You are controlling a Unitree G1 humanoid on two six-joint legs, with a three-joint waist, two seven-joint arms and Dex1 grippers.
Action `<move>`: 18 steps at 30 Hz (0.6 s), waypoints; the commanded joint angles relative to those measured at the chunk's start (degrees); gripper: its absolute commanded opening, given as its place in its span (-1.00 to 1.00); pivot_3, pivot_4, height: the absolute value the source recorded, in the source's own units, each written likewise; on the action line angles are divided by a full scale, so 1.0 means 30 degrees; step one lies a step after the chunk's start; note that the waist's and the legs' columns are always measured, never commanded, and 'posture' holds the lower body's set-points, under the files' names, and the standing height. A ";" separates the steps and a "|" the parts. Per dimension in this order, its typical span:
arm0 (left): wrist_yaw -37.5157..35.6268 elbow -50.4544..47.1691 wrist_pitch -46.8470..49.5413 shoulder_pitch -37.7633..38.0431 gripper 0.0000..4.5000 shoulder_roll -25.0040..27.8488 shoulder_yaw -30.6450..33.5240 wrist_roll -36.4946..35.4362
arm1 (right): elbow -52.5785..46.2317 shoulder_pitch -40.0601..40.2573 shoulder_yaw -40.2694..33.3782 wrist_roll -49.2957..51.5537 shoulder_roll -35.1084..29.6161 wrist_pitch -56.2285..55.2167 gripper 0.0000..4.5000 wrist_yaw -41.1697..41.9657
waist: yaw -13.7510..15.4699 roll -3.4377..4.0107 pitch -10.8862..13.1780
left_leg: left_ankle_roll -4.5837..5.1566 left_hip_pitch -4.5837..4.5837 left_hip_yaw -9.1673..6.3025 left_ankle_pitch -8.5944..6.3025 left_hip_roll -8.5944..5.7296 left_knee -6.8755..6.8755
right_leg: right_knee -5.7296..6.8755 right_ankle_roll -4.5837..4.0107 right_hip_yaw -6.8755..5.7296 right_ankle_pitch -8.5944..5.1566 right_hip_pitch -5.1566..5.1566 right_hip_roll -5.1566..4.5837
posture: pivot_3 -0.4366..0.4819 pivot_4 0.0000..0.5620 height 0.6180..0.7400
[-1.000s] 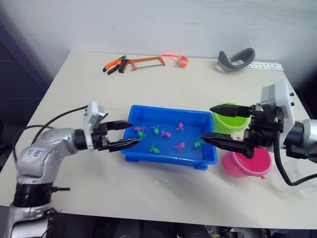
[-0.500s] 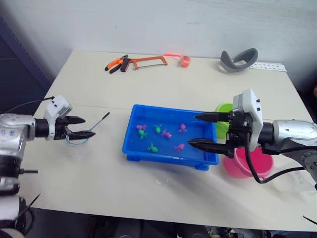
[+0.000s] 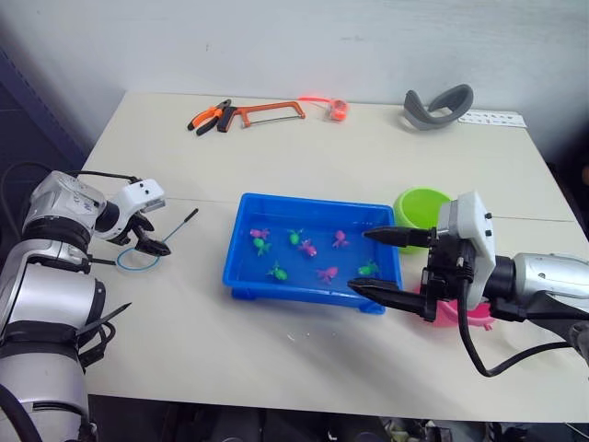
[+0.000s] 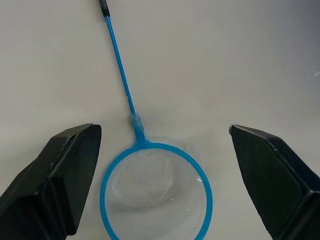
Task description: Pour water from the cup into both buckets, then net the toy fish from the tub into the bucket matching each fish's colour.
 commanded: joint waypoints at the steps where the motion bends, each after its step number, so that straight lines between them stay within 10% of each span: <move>1: 0.0762 0.0619 -0.0370 -0.0241 1.00 0.0156 -0.0145 0.0924 | -0.0843 0.0176 -0.0844 0.0740 0.0028 0.0074 0.98 -0.0462 | 0.0013 -0.0008 -0.0004 | 0.0000 0.0000 -0.0002 0.0000 0.0000 0.0002 | 0.0001 0.0000 0.0000 0.0000 -0.0001 0.0000 | -0.05 -0.47 1.00; 18: 0.3151 0.1499 0.1913 -0.0813 1.00 -0.1401 0.1998 0.0541 | -0.1386 0.0238 -0.1256 0.1491 -0.0279 0.0081 0.98 -0.1222 | 0.0057 -0.0031 -0.0013 | 0.0001 -0.0014 -0.0016 0.0000 0.0000 0.0022 | 0.0024 0.0000 -0.0015 0.0000 -0.0006 -0.0012 | -0.05 -0.47 1.00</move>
